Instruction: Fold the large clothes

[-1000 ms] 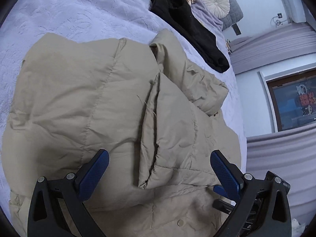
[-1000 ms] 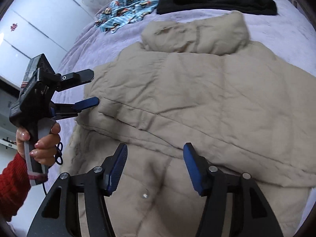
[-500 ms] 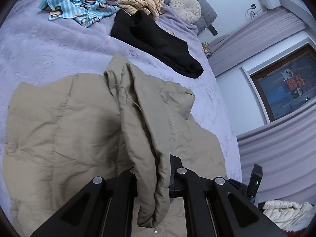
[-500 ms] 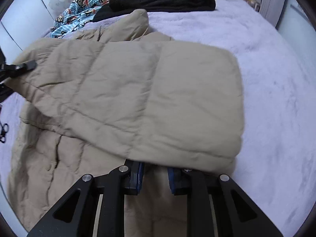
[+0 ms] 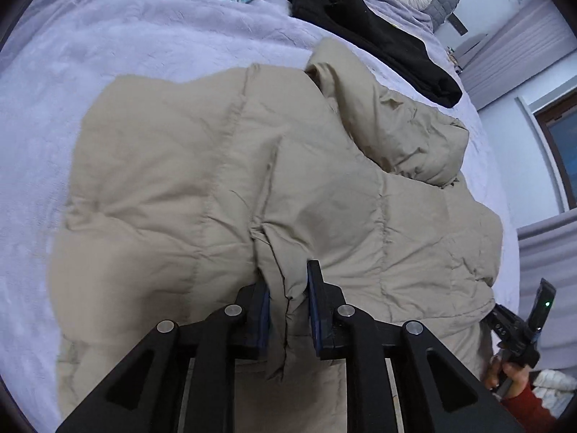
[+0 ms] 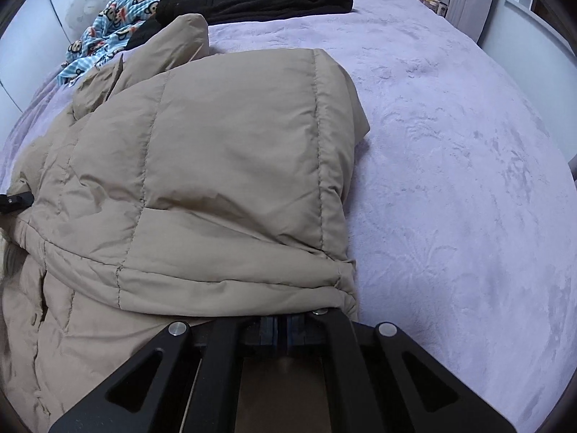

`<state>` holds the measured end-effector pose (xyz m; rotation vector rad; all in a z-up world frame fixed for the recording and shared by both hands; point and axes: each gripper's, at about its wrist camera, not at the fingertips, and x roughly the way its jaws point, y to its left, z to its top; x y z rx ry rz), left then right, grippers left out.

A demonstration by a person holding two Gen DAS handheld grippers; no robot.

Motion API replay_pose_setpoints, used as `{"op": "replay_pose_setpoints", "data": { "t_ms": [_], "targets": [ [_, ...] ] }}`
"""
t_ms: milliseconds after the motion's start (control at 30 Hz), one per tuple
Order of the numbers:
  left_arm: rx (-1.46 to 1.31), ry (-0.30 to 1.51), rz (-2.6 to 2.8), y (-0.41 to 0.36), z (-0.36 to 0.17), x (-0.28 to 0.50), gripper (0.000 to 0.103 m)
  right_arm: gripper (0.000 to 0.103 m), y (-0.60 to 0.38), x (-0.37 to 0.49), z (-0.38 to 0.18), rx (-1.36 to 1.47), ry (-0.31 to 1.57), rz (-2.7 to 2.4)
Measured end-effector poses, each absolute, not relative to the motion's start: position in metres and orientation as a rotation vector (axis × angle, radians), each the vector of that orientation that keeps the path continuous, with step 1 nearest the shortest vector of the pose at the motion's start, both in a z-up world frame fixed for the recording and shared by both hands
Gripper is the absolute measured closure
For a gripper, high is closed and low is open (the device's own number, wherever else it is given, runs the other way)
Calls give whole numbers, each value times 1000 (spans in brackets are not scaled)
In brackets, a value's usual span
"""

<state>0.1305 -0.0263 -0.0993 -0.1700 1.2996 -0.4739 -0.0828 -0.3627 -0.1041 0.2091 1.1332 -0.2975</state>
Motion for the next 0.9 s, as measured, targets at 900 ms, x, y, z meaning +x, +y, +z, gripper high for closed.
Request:
{"op": "replay_pose_setpoints", "data": {
  "t_ms": [900],
  "targets": [
    [156,1140,-448,-92,-128,130,83,103,-397,-3,-103,454,1020,-204]
  ]
}}
